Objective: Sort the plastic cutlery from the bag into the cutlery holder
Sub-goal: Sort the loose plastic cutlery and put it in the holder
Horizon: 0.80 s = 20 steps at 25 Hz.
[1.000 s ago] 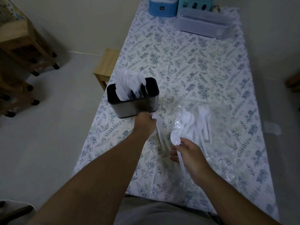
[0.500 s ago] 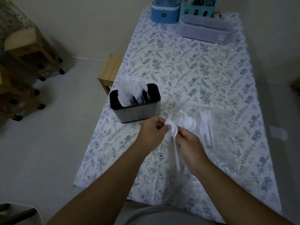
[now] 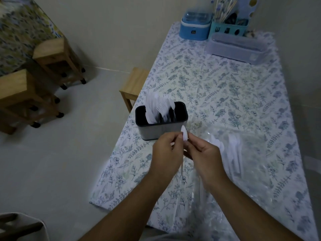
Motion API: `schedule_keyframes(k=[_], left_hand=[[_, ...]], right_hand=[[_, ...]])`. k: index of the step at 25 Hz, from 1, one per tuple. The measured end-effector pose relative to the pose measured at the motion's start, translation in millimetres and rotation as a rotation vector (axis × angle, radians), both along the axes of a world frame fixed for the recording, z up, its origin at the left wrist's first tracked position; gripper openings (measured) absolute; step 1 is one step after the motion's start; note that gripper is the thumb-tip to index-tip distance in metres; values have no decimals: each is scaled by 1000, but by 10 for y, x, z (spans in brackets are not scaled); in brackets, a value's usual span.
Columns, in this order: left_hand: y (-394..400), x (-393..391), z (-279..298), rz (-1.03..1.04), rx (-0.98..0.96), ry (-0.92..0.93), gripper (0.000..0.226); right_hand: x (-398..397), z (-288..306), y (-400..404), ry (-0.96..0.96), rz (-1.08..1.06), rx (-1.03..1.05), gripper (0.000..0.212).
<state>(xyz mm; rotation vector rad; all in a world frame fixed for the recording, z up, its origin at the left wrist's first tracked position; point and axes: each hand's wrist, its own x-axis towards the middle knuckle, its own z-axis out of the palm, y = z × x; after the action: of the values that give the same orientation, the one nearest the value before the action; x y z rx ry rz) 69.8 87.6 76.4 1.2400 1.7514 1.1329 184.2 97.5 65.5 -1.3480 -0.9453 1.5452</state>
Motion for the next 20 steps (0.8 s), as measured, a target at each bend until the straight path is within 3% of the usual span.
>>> schedule_keyframes(k=[5,8,13,16,18,20], left_hand=[[338,-152,436,-61,195,-118,17],[616,-245,583,-15,281,-82,15],[757,-279,392,-28,233,-83,13],[698,-269,249,-105,89,224,15],[577,-307,208,-101,143,397,19],[371,-363,100,-81,208,436,17]], right_hand=[[-86,438,481,8,-25,201,34],[-160,641,741,-7,-41,356,31],[-171,493,900,-160,-24,364,20],[-176,264,827,-422,12,351,13],[-147,157,731,-460,37,345,20],[-70,44,588,-469,58,328,19]])
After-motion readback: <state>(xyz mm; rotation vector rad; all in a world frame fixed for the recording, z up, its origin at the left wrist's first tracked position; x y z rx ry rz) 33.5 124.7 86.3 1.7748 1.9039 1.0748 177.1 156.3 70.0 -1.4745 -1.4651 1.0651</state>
